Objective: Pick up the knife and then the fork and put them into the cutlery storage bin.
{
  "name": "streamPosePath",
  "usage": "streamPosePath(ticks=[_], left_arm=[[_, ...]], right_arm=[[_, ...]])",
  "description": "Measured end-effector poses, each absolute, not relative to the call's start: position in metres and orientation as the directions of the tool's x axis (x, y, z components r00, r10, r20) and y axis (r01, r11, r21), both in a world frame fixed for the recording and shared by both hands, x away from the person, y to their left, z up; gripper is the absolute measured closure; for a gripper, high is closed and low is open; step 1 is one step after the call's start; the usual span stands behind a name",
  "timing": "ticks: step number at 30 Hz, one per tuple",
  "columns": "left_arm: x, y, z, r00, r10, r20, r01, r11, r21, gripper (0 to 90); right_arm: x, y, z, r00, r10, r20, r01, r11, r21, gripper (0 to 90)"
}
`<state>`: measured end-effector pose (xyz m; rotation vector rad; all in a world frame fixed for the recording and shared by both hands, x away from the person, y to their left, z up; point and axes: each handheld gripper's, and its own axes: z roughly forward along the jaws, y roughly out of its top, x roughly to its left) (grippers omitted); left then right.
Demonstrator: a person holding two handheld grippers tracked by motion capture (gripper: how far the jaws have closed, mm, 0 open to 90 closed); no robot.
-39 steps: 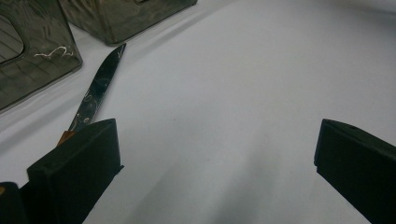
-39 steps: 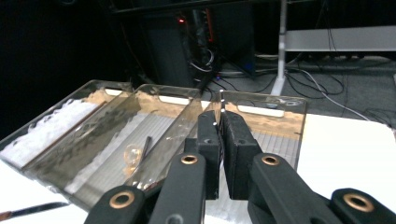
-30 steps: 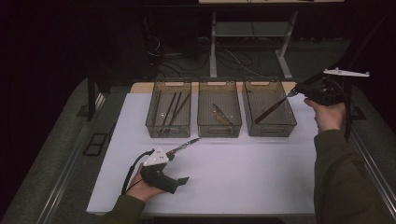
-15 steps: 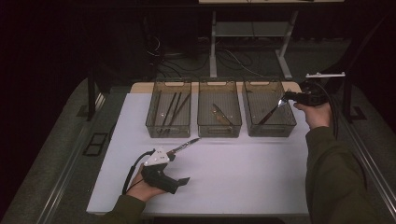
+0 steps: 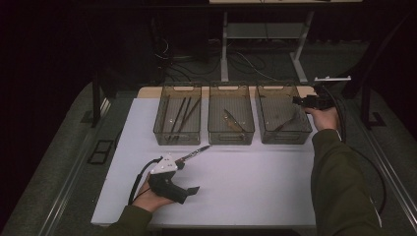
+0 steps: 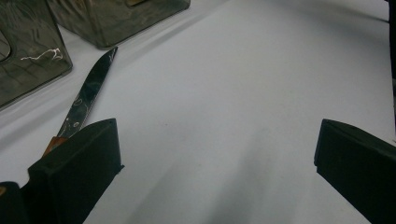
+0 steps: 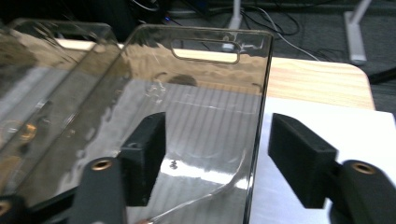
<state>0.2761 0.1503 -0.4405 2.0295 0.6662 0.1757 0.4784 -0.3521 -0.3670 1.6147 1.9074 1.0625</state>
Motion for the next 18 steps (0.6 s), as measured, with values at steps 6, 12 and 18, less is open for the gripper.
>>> streamPosePath(ticks=[6,12,18], left_arm=[[0.277,0.150,-0.441,0.840,0.524,-0.140,0.386,-0.397,0.832,0.0],[0.276,0.150,-0.440,0.840,0.529,-0.124,0.382,-0.412,0.827,0.0],[0.278,0.152,-0.438,0.835,0.539,-0.113,0.383,-0.420,0.823,0.7]], right_arm=[[0.469,-0.351,-0.361,-0.292,0.945,0.151,0.614,0.064,0.786,29.6],[0.447,-0.340,-0.356,-0.366,0.920,0.136,0.584,0.114,0.803,26.9],[0.419,-0.325,-0.357,-0.432,0.893,0.130,0.578,0.163,0.800,19.9]])
